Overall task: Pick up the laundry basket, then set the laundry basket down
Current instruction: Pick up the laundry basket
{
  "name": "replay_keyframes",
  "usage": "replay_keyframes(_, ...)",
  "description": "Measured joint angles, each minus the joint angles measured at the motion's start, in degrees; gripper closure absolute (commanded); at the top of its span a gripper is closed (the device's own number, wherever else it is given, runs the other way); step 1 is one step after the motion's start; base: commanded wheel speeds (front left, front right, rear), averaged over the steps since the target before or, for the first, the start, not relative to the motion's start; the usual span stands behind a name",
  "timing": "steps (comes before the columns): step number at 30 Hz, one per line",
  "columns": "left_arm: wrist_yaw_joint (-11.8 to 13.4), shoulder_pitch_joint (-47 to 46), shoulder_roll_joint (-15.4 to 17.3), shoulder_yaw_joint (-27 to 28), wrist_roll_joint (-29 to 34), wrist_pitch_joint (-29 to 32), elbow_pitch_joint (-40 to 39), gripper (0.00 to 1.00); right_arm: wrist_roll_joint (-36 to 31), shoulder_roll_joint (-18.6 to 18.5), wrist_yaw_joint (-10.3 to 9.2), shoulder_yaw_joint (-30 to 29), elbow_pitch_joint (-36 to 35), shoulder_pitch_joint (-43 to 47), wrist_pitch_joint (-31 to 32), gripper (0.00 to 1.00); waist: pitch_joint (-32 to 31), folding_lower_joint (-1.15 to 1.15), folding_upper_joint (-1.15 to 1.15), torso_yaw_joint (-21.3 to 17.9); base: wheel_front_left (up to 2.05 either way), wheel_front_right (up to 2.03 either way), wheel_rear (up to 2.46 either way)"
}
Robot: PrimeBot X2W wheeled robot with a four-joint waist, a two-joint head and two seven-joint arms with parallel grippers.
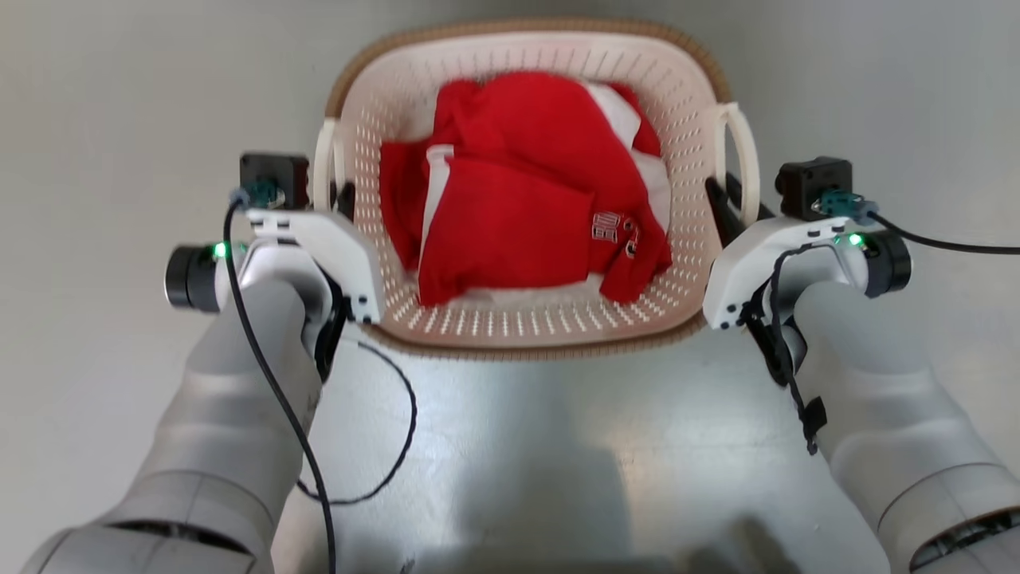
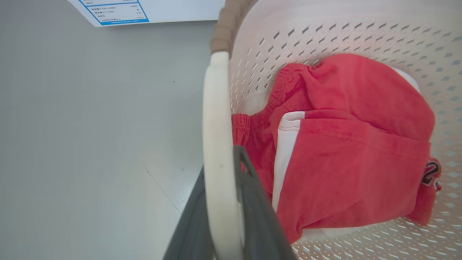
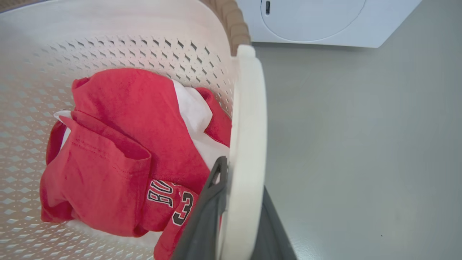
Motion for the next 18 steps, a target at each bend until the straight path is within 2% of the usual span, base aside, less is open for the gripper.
replay_keyframes(10, -0.13, 9.04, -0.27, -1.00, -1.74, 3.20, 0.23, 1.00, 6.00, 0.30, 0.01, 6.88, 1.56, 5.96, 6.03, 1.00, -11.12, 0.00, 0.00, -0.95, 0.00, 0.00, 0.00)
replay_keyframes(18, -1.09, 15.69, 0.14, -2.74, -1.92, 9.15, 0.44, 1.00, 10.23, 0.38, -0.02, 13.37, 1.12, 11.67, 12.67, 1.00, -21.75, 0.00, 0.00, -1.72, 0.00, 0.00, 0.00)
